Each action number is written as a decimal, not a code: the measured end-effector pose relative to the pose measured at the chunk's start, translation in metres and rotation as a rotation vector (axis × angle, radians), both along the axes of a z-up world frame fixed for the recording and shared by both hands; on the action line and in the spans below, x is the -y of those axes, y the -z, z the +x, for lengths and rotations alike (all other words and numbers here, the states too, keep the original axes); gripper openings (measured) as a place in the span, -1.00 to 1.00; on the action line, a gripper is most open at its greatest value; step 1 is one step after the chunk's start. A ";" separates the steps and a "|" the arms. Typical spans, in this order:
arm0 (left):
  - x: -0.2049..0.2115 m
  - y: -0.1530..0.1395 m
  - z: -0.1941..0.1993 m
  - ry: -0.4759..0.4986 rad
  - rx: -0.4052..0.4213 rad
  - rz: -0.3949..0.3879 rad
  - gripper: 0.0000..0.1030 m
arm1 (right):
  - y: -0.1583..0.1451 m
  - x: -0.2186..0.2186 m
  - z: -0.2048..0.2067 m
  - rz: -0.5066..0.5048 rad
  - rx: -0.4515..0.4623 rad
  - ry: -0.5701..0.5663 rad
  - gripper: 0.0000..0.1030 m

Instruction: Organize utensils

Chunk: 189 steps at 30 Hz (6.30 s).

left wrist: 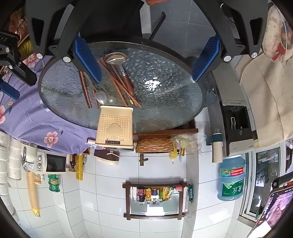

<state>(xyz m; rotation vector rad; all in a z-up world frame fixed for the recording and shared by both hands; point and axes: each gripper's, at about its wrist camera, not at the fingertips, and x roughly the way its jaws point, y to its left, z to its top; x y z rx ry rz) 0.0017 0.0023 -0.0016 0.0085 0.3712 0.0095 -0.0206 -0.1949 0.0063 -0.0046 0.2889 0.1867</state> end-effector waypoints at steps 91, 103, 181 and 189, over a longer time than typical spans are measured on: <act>-0.017 0.022 0.044 0.011 -0.177 -0.007 0.88 | 0.019 0.006 0.047 -0.026 -0.180 0.029 0.91; -0.023 0.027 0.112 0.125 -0.325 -0.085 0.57 | 0.031 0.034 0.131 0.064 -0.423 -0.018 0.55; 0.012 0.055 0.200 0.217 -0.516 -0.002 -0.17 | 0.067 0.027 0.352 -0.123 -0.720 0.043 -0.54; 0.020 0.055 0.208 0.205 -0.539 0.037 -0.46 | 0.067 0.025 0.346 -0.105 -0.738 0.041 -0.54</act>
